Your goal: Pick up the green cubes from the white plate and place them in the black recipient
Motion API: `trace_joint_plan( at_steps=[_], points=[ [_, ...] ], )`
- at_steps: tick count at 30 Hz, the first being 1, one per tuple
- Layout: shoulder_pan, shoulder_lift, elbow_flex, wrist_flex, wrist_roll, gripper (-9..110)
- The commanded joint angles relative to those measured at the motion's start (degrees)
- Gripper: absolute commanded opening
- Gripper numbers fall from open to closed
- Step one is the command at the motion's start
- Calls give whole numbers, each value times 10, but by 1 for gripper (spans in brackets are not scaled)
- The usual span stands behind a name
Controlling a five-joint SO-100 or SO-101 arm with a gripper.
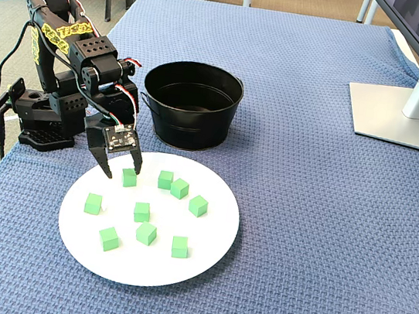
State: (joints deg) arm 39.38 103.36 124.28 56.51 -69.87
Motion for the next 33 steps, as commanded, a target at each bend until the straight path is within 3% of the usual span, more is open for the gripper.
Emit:
trace_joint_plan(
  at_steps=[1, 17, 24, 28, 33],
  points=[
    [-10, -2, 2, -12, -16, 18],
    [-22, -27, 21, -64, -15, 17],
    [-26, -43, 32, -90, -11, 11],
    [-26, -45, 32, -92, -4, 0],
    [-30, -41, 15, -80, 39, 0]
  ],
)
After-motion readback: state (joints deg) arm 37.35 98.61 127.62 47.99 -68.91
